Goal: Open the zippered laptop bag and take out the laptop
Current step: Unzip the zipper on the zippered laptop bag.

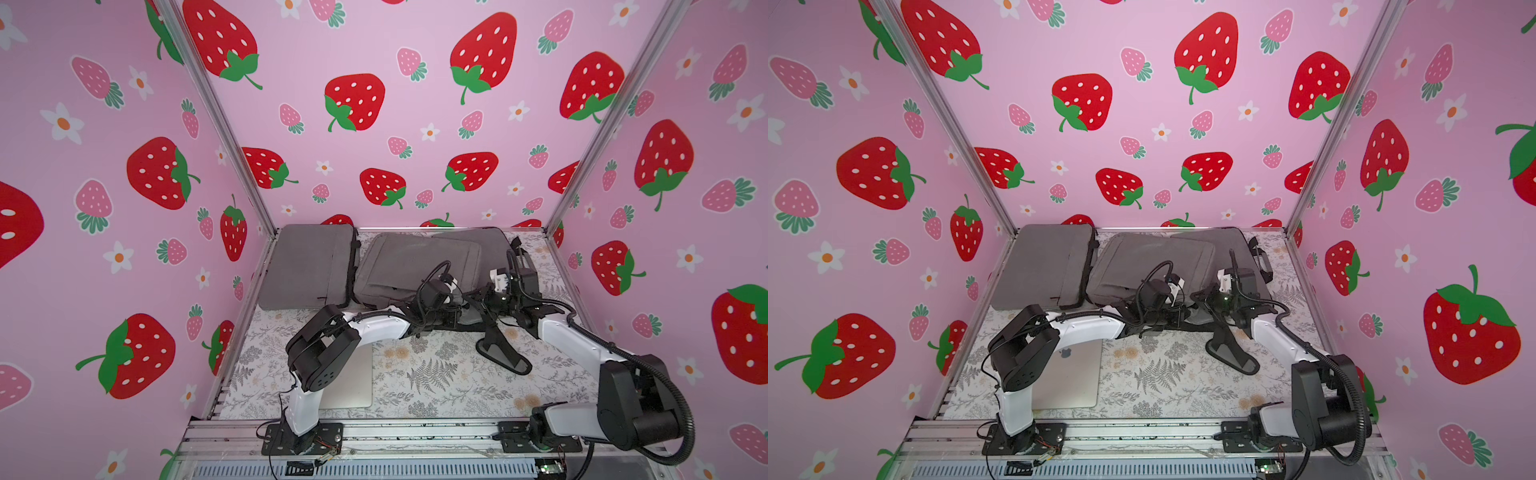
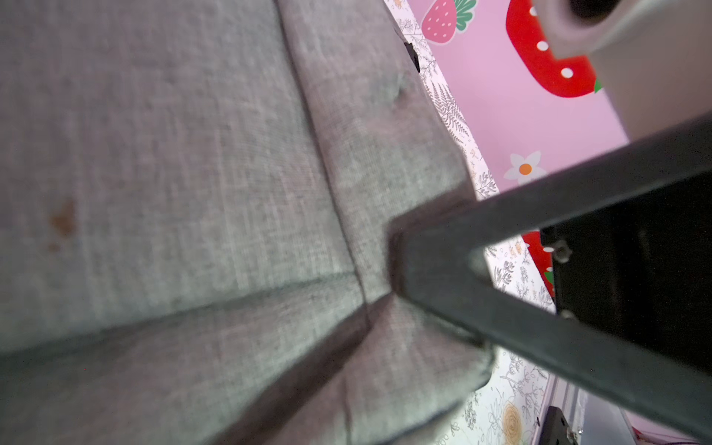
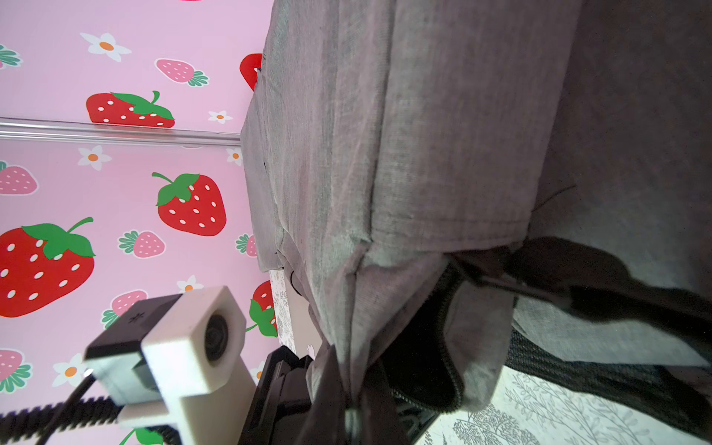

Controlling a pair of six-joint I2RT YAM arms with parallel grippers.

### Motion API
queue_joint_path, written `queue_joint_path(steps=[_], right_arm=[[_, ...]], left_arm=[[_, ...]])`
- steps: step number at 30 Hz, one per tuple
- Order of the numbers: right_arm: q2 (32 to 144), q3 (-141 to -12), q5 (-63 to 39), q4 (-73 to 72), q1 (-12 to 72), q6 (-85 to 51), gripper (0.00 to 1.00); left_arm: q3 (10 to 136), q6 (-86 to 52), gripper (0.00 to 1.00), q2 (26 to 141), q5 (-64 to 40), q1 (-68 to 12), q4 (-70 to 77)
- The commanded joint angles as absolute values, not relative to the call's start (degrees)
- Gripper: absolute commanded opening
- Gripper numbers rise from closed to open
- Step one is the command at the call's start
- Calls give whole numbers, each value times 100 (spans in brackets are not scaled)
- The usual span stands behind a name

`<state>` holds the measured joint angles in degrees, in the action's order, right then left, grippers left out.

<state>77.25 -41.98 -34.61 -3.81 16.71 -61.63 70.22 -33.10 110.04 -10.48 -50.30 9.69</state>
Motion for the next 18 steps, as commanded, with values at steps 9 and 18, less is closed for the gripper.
queue_joint_path(steps=[9,18], right_arm=[[7420,-4356,-3406,-179,1287,-5837,0],[7325,-4645,-3367,217,1035,-5627,0]], left_arm=[[6571,-2304,0,10073,-457,-5004,-816],[6130,-1898,0,9418,-16,-4493,-1767]])
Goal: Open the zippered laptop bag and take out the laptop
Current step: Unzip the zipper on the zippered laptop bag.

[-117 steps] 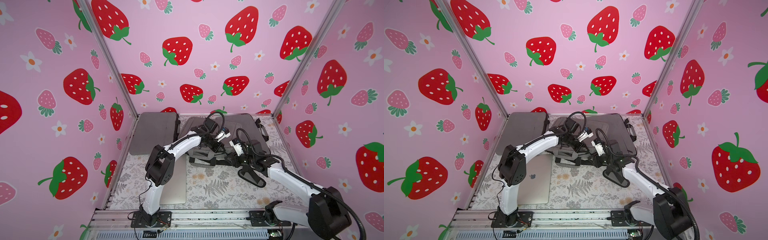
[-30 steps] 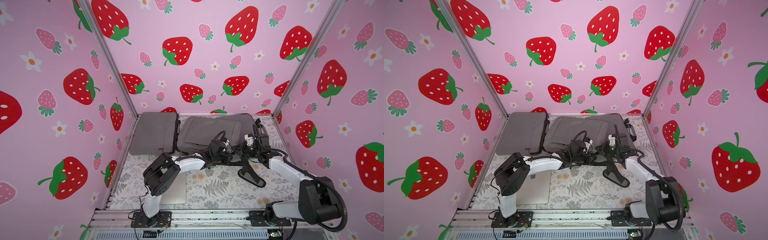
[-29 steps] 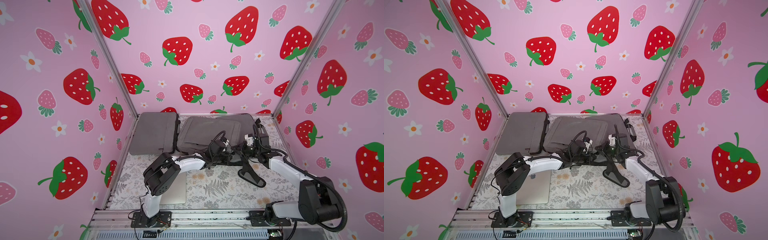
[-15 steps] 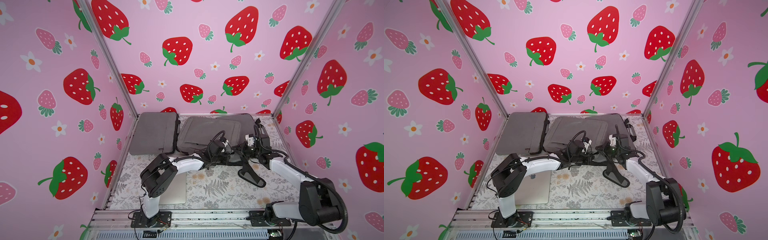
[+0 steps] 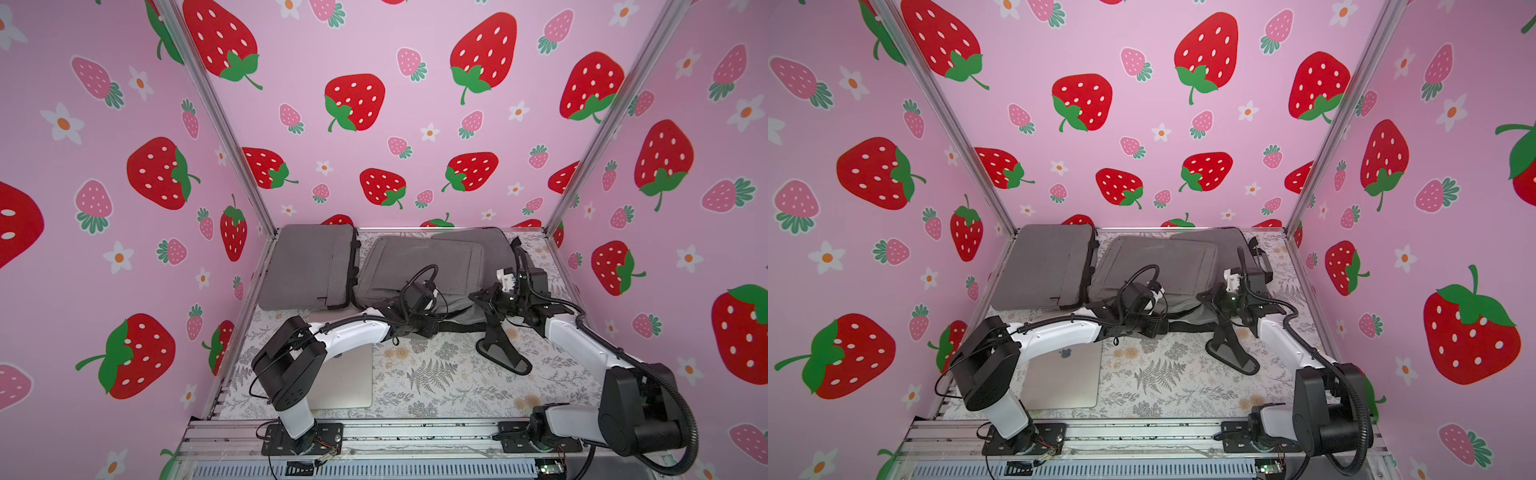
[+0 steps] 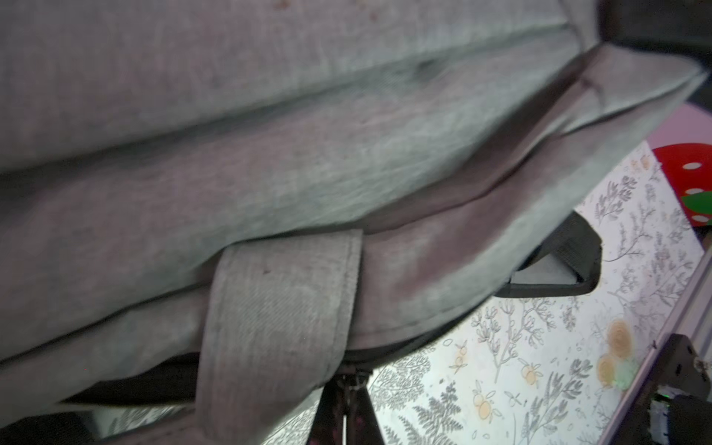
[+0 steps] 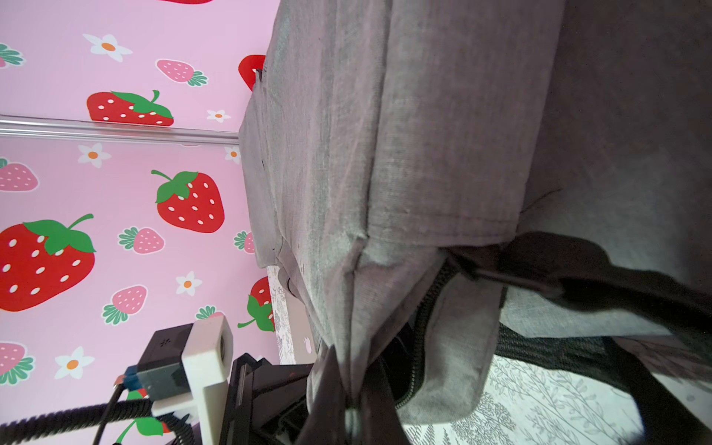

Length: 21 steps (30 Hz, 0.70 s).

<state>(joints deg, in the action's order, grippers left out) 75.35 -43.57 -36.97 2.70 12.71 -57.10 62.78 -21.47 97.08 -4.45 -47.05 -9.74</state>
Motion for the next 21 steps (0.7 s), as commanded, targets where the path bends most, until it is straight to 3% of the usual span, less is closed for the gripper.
queue_joint_path(steps=[1,14,21], right_arm=[[7322,-4671,-3359,252,1008,-5612,0],[7479,-5031,-3466,675,743,-5342,0],[7663,-5263,-3775,1042,550,-4979,0]], left_arm=[[6098,-1872,0,9348,13,-4411,-1821],[5746,-1281,0,8814,186,-3138,-2226],[6081,-857,0,9099,168,-2164,-2319]])
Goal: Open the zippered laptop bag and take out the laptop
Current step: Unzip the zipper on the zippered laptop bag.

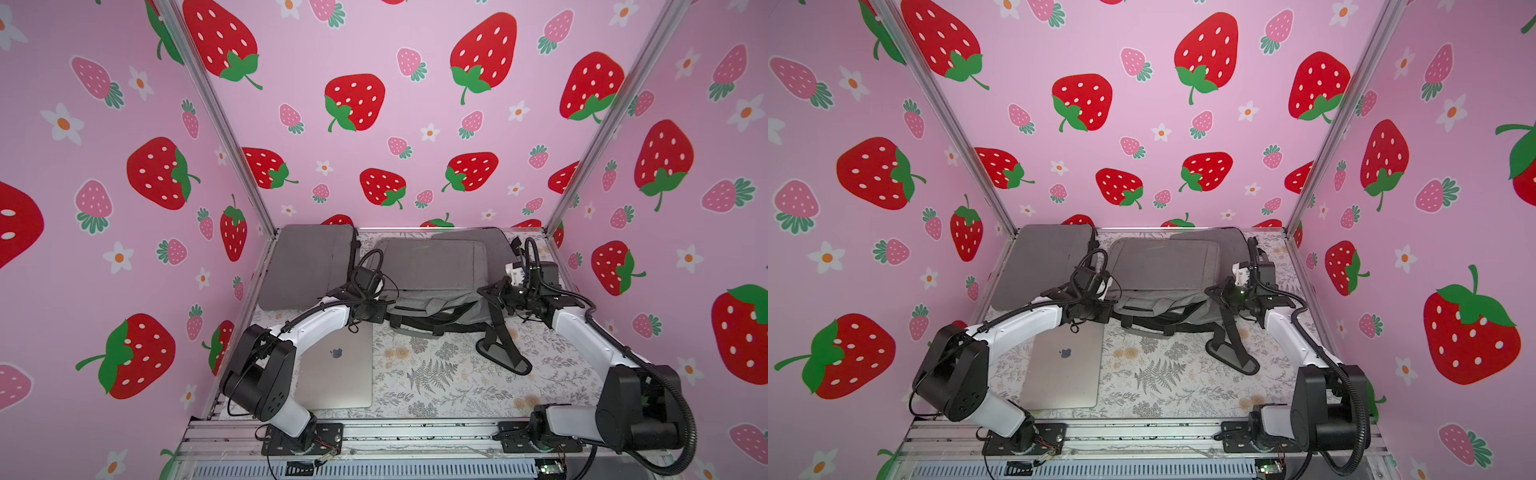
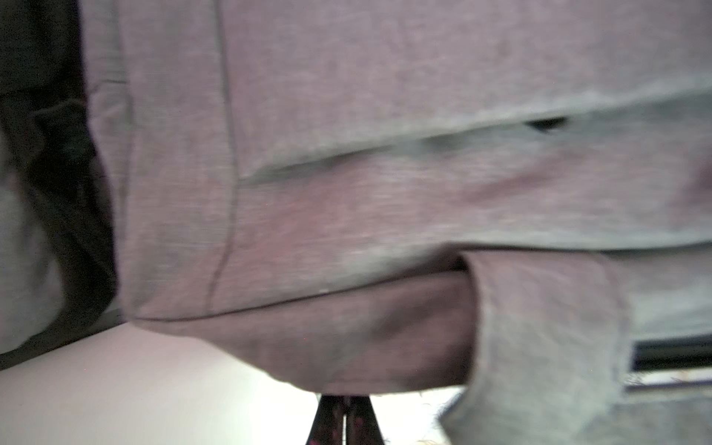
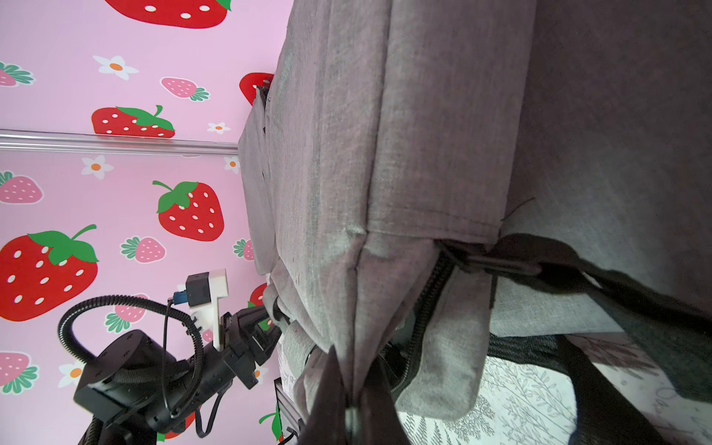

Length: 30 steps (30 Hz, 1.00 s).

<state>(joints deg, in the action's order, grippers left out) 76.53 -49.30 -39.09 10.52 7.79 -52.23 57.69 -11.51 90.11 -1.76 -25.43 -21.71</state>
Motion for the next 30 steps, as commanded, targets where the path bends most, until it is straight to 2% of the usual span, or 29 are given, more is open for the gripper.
queue_joint_path(steps=[1,6,12,13,16,19,23,30], right_arm=[[7673,-5280,-3840,1058,517,-4950,0],[7844,-5387,-4088,1279,461,-4673,0],[7965,-5511,-4309,1510,444,-4387,0],[7984,-5519,-4338,1518,455,-4377,0],[8033,-5524,-4408,1485,455,-4382,0],[8042,-5507,-4404,1361,449,-4499,0],[8075,-5493,-4438,1227,455,-4619,0],[8139,-5554,-4463,1274,454,-4597,0]], left_arm=[[6143,-816,0,9164,167,-2044,-2337],[6632,-542,0,9594,333,-1607,-2428],[7197,-213,1,10116,457,-1450,-2517],[7290,-165,4,10155,431,-1446,-2551],[7370,-2,23,10004,-18,-1593,-2553],[7230,259,35,9706,-335,-1824,-2385],[7123,686,42,9412,-755,-1988,-2306],[6423,2434,54,9011,-1342,-2786,-1284]])
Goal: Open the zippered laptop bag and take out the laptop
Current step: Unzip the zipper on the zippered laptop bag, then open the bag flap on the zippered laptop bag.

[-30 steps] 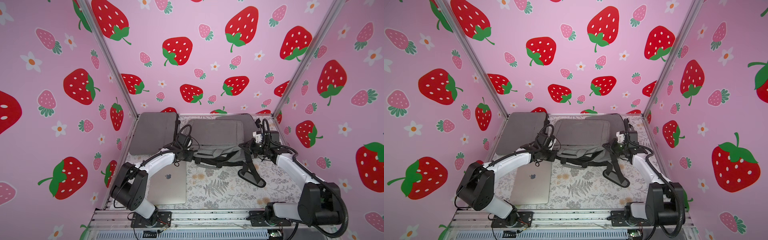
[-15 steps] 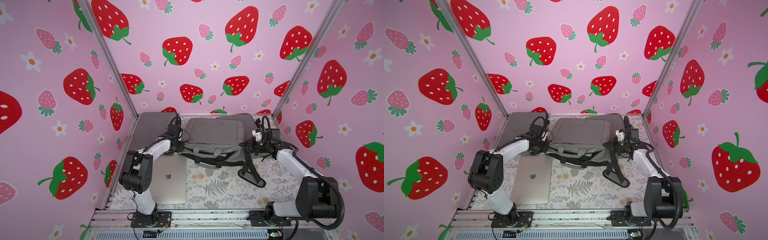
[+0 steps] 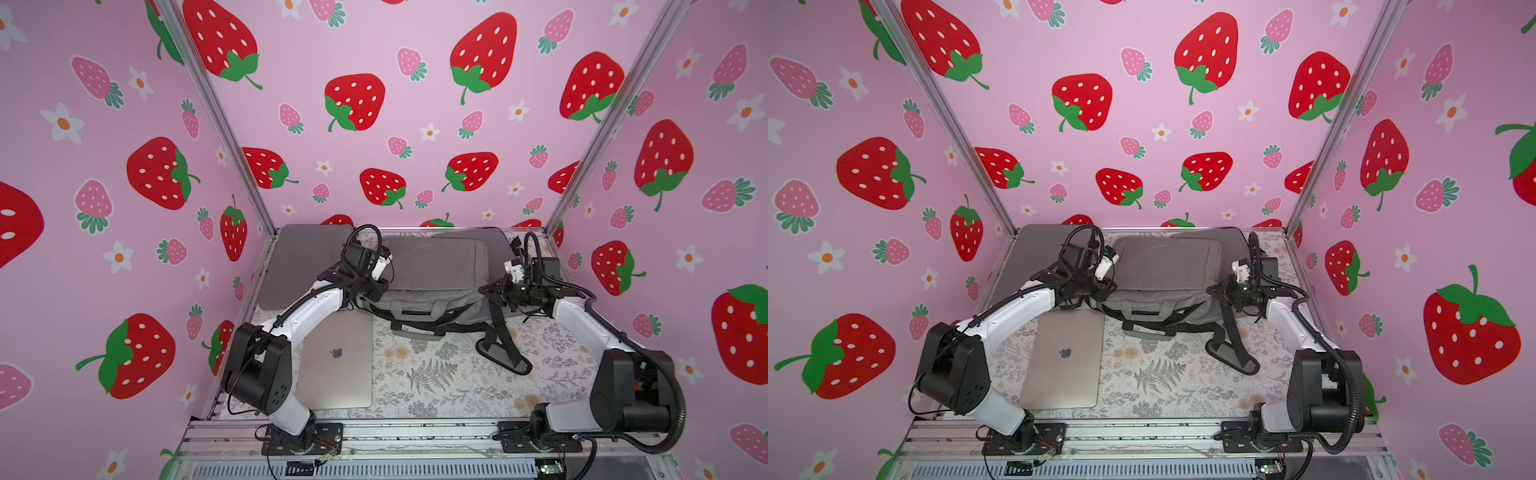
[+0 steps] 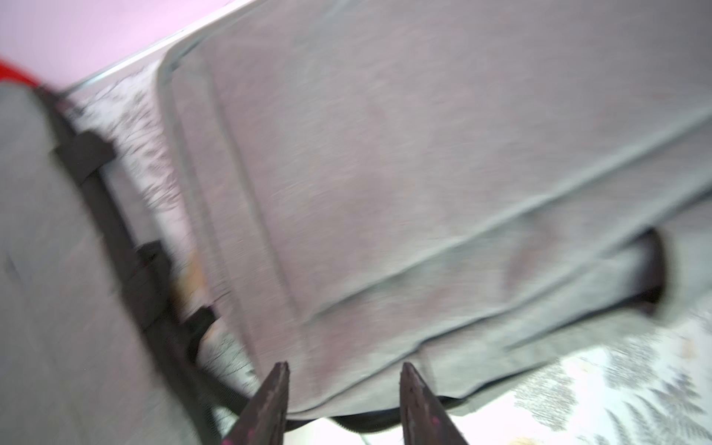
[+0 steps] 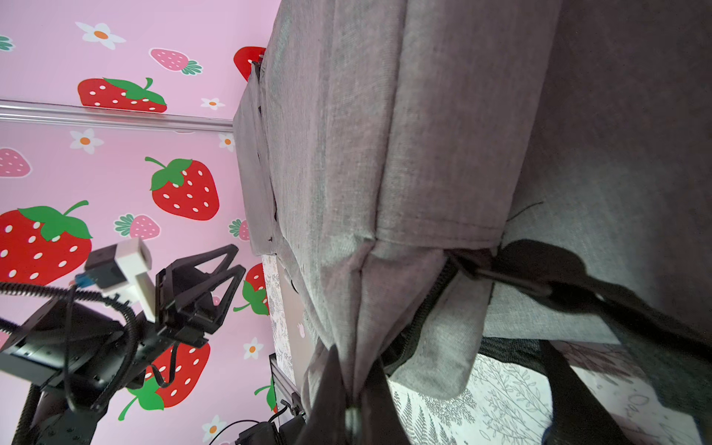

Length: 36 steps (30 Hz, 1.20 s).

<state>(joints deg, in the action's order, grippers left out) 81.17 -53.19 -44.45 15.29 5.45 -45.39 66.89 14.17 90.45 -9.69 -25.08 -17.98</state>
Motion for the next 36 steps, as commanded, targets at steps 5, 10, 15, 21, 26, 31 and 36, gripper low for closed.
queue_joint_path(steps=[5,10,15,21,26,31,36], right_arm=[[8221,-5658,-4482,1301,452,-4578,0],[8253,-5729,-4530,1366,455,-4554,0],[8253,-5766,-4542,1450,454,-4517,0],[8322,-5783,-4586,1461,451,-4492,0],[8371,-5774,-4608,1456,450,-4489,0],[8437,-5748,-4570,1458,449,-4416,0],[8432,-5670,-4379,1500,460,-4174,2]], left_arm=[[6504,3411,58,9379,-1221,-3334,-1120],[6552,4237,60,9809,-903,-3611,-828],[6679,4766,70,10281,-121,-3674,-425],[6855,5098,69,10604,380,-3709,-191],[7179,4991,55,10725,737,-3709,-270],[7456,4678,27,10565,726,-3707,-555],[7870,4111,0,10223,158,-3704,-1378]])
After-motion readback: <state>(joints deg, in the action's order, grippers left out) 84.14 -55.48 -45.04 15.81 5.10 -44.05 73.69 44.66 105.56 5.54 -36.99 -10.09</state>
